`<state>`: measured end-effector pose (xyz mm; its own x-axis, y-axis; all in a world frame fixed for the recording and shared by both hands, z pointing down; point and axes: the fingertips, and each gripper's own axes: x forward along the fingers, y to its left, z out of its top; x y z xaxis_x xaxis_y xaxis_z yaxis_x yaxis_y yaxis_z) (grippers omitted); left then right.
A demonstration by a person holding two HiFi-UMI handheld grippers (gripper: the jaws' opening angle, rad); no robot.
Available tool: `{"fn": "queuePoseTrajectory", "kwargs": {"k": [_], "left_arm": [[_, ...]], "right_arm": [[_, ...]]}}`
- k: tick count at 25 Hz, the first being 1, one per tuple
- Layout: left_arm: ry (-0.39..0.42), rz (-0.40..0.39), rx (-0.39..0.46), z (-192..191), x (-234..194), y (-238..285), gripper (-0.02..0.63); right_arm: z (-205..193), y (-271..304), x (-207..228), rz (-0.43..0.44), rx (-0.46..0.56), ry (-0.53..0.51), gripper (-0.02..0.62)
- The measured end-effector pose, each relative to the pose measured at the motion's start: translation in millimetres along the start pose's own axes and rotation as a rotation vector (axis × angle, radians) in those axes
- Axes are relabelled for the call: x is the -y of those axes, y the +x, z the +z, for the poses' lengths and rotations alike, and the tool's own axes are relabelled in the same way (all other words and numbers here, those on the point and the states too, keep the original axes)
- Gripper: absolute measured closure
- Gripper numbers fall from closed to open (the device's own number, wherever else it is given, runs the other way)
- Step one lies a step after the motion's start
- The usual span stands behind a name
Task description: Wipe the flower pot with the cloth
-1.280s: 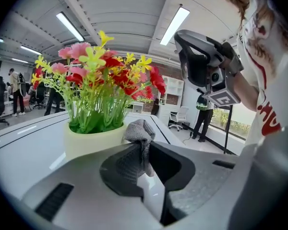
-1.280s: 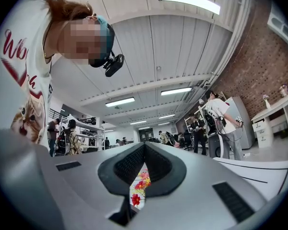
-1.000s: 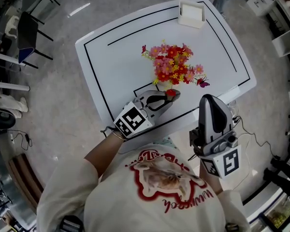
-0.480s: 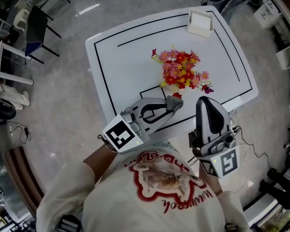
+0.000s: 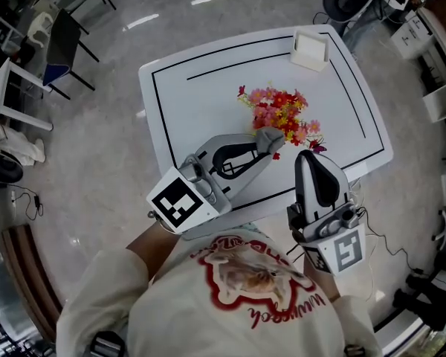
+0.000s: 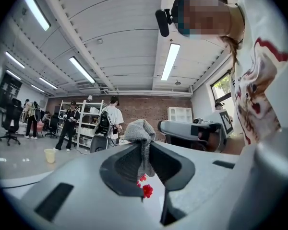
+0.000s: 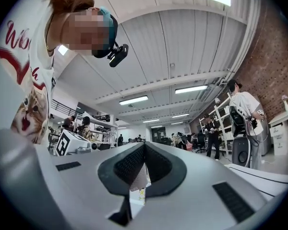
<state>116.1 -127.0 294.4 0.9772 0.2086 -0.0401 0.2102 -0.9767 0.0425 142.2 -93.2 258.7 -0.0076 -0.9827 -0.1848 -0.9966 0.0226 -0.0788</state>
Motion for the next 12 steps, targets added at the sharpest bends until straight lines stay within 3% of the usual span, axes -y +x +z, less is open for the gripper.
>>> {"fn": "queuePoseTrajectory", "kwargs": {"k": [11, 12], "left_arm": [[0.004, -0.008, 0.025, 19.2, 0.9, -1.1, 0.563], [0.006, -0.008, 0.024, 19.2, 0.7, -1.3, 0.563]], "right_arm": [[-4.5, 13.5, -8.9, 0.082, -0.069, -0.009, 0.589], [-4.2, 15.1, -10.9, 0.097, -0.072, 0.002, 0.522]]}}
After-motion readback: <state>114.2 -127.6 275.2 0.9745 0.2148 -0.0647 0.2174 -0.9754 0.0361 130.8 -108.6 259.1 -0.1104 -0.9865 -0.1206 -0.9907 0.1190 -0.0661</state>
